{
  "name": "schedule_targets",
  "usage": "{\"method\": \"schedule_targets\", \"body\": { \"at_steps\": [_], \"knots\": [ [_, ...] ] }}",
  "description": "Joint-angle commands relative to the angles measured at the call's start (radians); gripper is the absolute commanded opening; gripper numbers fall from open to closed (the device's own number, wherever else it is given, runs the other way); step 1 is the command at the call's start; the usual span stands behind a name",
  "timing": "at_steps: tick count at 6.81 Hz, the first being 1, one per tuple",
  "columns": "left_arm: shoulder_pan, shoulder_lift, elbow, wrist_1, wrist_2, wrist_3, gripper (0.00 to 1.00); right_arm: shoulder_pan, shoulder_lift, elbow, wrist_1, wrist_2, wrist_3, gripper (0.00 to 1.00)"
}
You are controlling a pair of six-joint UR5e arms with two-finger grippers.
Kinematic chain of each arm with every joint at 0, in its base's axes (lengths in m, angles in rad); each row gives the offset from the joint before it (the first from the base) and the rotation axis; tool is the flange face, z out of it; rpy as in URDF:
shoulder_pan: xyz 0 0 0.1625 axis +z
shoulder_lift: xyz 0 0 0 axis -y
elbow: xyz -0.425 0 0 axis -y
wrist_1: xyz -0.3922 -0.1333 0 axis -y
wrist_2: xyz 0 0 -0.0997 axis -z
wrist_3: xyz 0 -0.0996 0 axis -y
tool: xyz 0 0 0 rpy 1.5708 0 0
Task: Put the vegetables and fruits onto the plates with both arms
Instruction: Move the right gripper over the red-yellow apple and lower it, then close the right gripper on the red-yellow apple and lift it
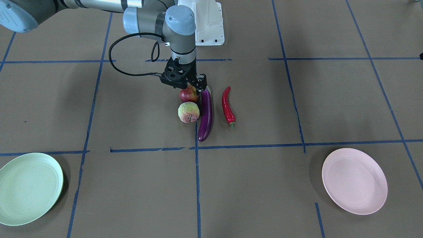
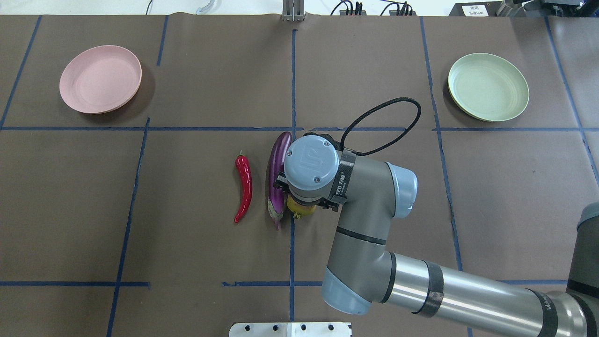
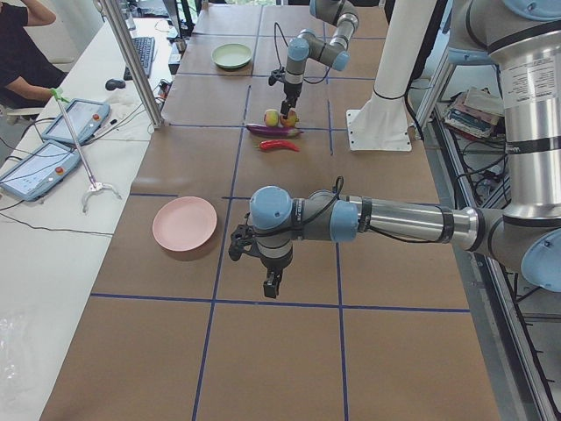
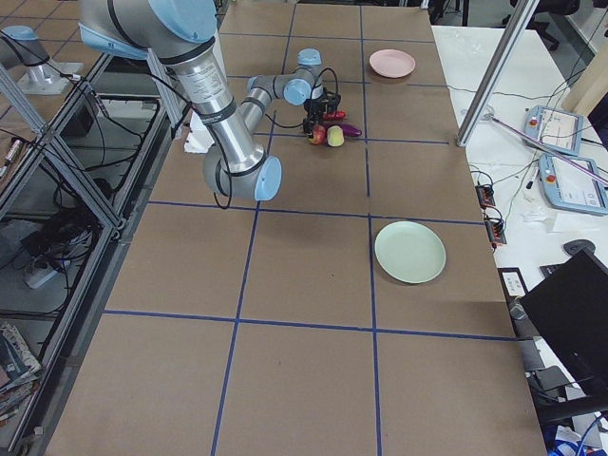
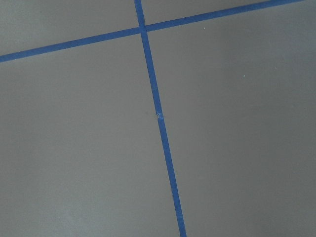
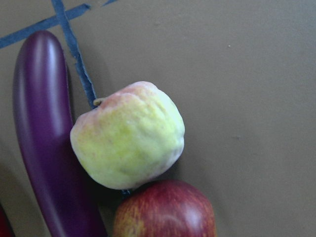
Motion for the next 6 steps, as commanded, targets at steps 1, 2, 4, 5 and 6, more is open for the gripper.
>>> {"method": "schedule_targets", "body": {
  "at_steps": [1,2,4,5,6],
  "knots": [
    [0.000,0.000,0.002,0.000,0.000,0.000,1.00,-0.014,0.011,-0.023,0.004,-0.029,-0.002,0.99],
    [0.000,0.000,0.002,0.000,0.001,0.000,1.00,-0.014,0.017,-0.034,0.005,-0.029,-0.002,0.99],
    [-0.001,0.000,0.002,0.000,0.000,0.000,1.00,-0.022,0.024,-0.048,0.004,-0.034,0.001,0.49],
    [-0.001,0.000,0.002,0.000,0.001,0.000,1.00,-0.022,0.022,-0.046,0.004,-0.034,0.000,0.07],
    [0.000,0.005,0.000,0.000,0.000,0.002,1.00,-0.017,0.002,-0.002,-0.007,-0.031,-0.002,0.04]
  ]
}}
